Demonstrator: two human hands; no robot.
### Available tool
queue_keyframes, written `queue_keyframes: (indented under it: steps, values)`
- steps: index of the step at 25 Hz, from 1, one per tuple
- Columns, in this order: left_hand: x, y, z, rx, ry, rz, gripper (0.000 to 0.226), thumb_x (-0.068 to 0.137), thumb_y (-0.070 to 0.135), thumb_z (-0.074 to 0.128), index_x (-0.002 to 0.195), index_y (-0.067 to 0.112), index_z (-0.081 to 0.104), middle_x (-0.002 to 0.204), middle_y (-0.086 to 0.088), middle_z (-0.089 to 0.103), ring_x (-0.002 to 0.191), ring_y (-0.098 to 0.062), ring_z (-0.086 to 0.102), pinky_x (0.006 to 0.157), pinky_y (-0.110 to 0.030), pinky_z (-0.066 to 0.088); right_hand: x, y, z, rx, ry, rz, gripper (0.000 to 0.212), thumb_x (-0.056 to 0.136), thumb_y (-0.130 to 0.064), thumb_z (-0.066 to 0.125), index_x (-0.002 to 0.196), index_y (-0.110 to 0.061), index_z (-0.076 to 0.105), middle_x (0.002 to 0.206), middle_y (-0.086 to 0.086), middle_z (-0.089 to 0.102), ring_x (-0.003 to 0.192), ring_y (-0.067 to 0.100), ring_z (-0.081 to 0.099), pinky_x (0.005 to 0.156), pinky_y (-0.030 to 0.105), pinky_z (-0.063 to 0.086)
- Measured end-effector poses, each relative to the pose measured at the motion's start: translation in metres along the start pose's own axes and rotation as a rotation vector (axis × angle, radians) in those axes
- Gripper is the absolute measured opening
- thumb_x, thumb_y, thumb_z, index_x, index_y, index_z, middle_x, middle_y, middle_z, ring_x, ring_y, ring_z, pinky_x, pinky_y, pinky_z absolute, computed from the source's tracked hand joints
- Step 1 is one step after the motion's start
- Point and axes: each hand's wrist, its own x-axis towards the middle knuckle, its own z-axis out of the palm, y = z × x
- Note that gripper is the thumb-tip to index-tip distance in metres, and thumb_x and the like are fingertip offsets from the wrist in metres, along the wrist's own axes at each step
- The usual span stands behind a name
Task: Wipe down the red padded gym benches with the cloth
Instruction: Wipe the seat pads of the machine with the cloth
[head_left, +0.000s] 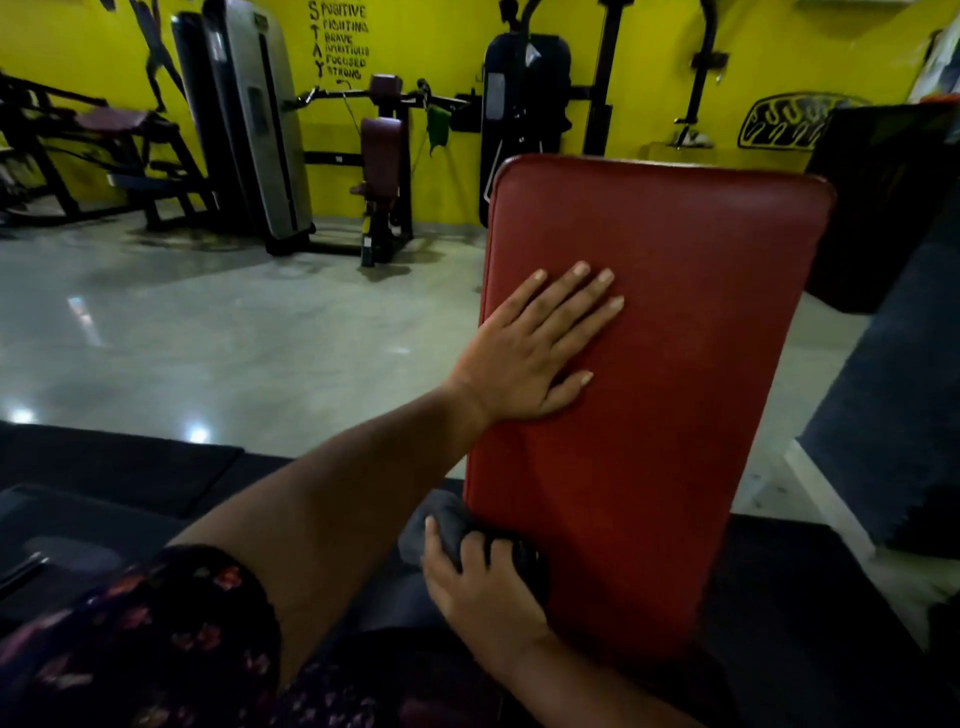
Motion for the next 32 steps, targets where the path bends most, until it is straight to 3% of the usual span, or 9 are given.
queue_keyframes:
  steps: [4,7,12,18,22,25,27,30,32]
  values:
    - [-0.011,0.021,0.002,-0.047,0.0,-0.127,0.063,0.095,0.043,0.046,0.149,0.012,0.039,0.156,-0.012,0.036,0.146,-0.028,0.03,0.12,-0.046,0.021,-0.028,-0.013,0.019,-0.14,-0.021,-0.23,0.049,0.094,-0.021,0.027,0.12,-0.031,0.068,0.147,0.003,0.046,0.095,0.033,0.055,0.073,0.046,0.044]
    - [-0.043,0.049,0.01,-0.079,-0.031,-0.108,0.069,0.093,0.047,0.049,0.15,0.011,0.037,0.156,-0.014,0.034,0.147,-0.03,0.027,0.12,-0.047,0.018,-0.049,-0.007,0.036,-0.117,-0.016,-0.35,0.037,0.094,-0.033,0.045,0.127,-0.034,0.061,0.152,0.006,0.036,0.096,0.032,0.057,0.07,0.042,0.05]
    - [-0.074,0.073,0.024,-0.034,-0.026,-0.06,0.067,0.093,0.049,0.044,0.149,0.014,0.034,0.154,-0.01,0.039,0.145,-0.025,0.03,0.12,-0.044,0.015,-0.112,0.025,0.072,-0.006,0.097,-0.308,0.034,0.097,-0.025,0.047,0.128,-0.032,0.062,0.148,0.003,0.033,0.088,0.029,0.06,0.066,0.041,0.054]
    - [-0.075,0.074,0.024,-0.029,0.02,-0.076,0.065,0.093,0.048,0.044,0.148,0.014,0.039,0.152,-0.01,0.043,0.143,-0.026,0.031,0.12,-0.043,0.015,-0.102,-0.016,0.084,-0.059,-0.007,-0.285,0.032,0.092,-0.041,0.052,0.12,-0.035,0.066,0.149,0.0,0.033,0.102,0.035,0.047,0.075,0.047,0.051]
    - [-0.076,0.071,0.023,-0.016,0.024,-0.06,0.064,0.093,0.049,0.043,0.147,0.013,0.043,0.151,-0.011,0.044,0.142,-0.026,0.032,0.119,-0.044,0.016,-0.118,-0.007,0.086,-0.086,0.049,-0.244,0.036,0.09,-0.033,0.049,0.121,-0.032,0.067,0.15,-0.001,0.027,0.102,0.035,0.045,0.074,0.044,0.053]
    - [-0.078,0.071,0.024,-0.017,0.03,-0.042,0.066,0.092,0.051,0.044,0.147,0.013,0.044,0.15,-0.012,0.044,0.142,-0.028,0.032,0.12,-0.044,0.013,-0.171,0.021,0.092,-0.021,0.061,-0.137,0.036,0.088,-0.027,0.053,0.12,-0.027,0.069,0.149,0.0,0.031,0.1,0.037,0.045,0.076,0.049,0.043]
    - [-0.078,0.07,0.025,-0.021,0.02,-0.019,0.067,0.093,0.052,0.043,0.147,0.013,0.043,0.151,-0.012,0.044,0.142,-0.029,0.032,0.12,-0.045,0.012,-0.206,0.032,0.082,0.129,-0.015,-0.01,0.041,0.08,-0.024,0.063,0.12,-0.03,0.069,0.145,0.001,0.039,0.096,0.037,0.046,0.076,0.049,0.042]
    - [-0.08,0.071,0.027,-0.015,0.024,0.017,0.065,0.094,0.052,0.043,0.147,0.015,0.044,0.15,-0.011,0.045,0.141,-0.027,0.033,0.119,-0.044,0.013,-0.236,0.025,0.067,0.456,-0.352,0.194,0.087,0.045,-0.034,0.089,0.126,-0.047,0.06,0.138,0.004,0.055,0.086,0.033,0.06,0.058,0.045,0.053]
    - [-0.081,0.07,0.028,-0.009,0.038,0.032,0.064,0.093,0.051,0.046,0.146,0.016,0.046,0.149,-0.01,0.047,0.14,-0.027,0.035,0.119,-0.043,0.016,-0.234,0.017,0.067,0.65,-0.57,0.291,0.095,0.061,-0.043,0.081,0.141,-0.056,0.032,0.144,0.001,0.049,0.095,0.026,0.063,0.065,0.037,0.057]
